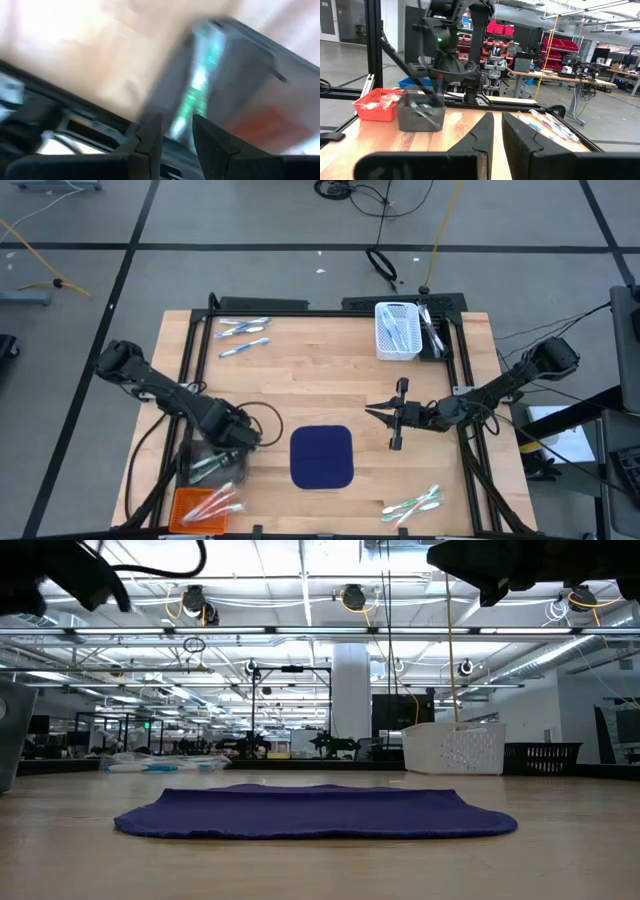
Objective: Pick & Place Toothbrushes
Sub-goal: Put the blue toothbrush into the white bin
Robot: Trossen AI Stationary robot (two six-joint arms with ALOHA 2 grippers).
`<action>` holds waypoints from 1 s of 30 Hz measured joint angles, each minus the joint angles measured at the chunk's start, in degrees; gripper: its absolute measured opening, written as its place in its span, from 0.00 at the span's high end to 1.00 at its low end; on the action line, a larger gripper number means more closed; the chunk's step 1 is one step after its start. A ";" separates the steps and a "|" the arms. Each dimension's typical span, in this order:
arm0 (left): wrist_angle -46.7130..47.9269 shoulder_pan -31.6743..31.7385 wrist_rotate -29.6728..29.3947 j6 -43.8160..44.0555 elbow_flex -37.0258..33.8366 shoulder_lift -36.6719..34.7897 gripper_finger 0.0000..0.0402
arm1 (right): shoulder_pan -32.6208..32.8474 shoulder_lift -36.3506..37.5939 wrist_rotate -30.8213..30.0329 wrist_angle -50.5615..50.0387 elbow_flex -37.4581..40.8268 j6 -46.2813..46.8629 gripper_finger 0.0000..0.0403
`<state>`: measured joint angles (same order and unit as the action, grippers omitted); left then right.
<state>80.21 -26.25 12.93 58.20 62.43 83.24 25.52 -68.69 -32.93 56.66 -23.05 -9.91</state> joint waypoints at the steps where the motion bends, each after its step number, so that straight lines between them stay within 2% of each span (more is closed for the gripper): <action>1: 0.93 0.96 -1.20 -0.46 0.00 0.00 0.73 | 0.00 0.00 0.00 0.00 0.00 0.00 0.93; 7: 5.26 9.29 -10.34 -7.06 0.00 -0.02 0.73 | 0.00 0.00 0.00 0.00 0.00 0.00 0.93; 19: 3.35 33.42 -22.69 -27.62 0.00 -0.02 0.73 | 0.00 0.00 0.00 0.00 0.00 0.00 0.93; 26: -7.55 46.61 -23.44 -39.69 0.00 -0.02 0.73 | 0.00 0.00 0.00 0.00 0.00 0.00 0.93; 30: -12.83 53.24 -23.45 -42.27 0.00 -0.02 0.73 | 0.00 0.00 0.00 0.00 0.00 0.00 0.93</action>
<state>67.38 26.99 -10.52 15.93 62.43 83.22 25.52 -68.69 -32.93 56.66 -23.05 -9.91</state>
